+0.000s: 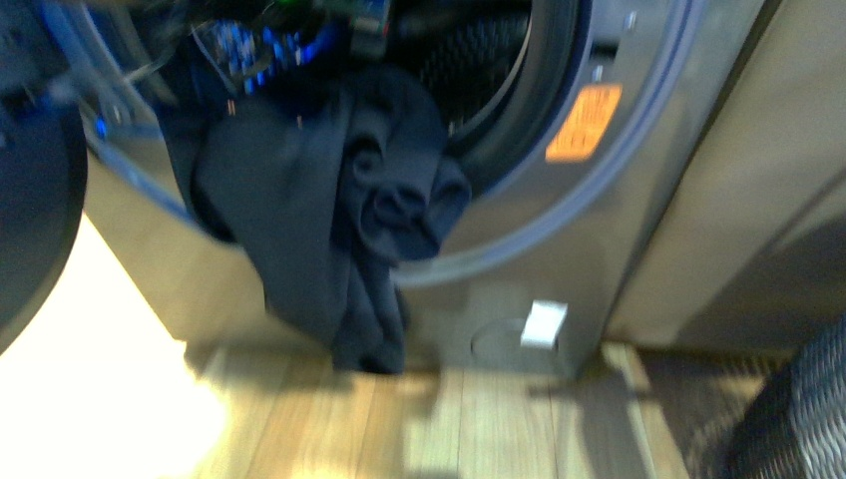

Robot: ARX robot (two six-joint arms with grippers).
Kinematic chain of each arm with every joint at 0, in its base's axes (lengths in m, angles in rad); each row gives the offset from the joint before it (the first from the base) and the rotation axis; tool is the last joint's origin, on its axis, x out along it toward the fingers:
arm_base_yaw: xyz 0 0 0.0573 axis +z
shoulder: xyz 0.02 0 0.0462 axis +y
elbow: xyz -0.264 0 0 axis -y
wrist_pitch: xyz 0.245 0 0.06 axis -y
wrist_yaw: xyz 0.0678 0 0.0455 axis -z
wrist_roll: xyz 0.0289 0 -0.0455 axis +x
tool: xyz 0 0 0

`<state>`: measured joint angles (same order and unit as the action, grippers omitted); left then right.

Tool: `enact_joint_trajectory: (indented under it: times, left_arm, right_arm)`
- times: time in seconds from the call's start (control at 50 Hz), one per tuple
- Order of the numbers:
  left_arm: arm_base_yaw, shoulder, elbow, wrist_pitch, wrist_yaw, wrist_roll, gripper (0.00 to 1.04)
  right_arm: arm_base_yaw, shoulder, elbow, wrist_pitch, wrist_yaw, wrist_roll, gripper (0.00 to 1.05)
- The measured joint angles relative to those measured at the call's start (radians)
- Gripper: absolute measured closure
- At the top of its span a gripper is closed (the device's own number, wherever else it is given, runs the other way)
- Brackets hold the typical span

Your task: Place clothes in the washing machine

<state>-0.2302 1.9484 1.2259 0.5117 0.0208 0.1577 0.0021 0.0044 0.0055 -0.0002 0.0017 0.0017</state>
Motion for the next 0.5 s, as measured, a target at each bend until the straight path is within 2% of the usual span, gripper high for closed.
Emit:
enact_joint_trajectory:
  times: [0.18,0.5]
  left_arm:
    - [-0.006,-0.242,-0.238,0.024,0.077,-0.044,0.07]
    - [-0.009,-0.649,-0.492,-0.002,0.2,-0.124,0.07]
  right_arm:
    - [0.0,0.0,0.0,0.0,0.0,0.0,1.02]
    - [0.0,0.0,0.0,0.0,0.0,0.0,1.02]
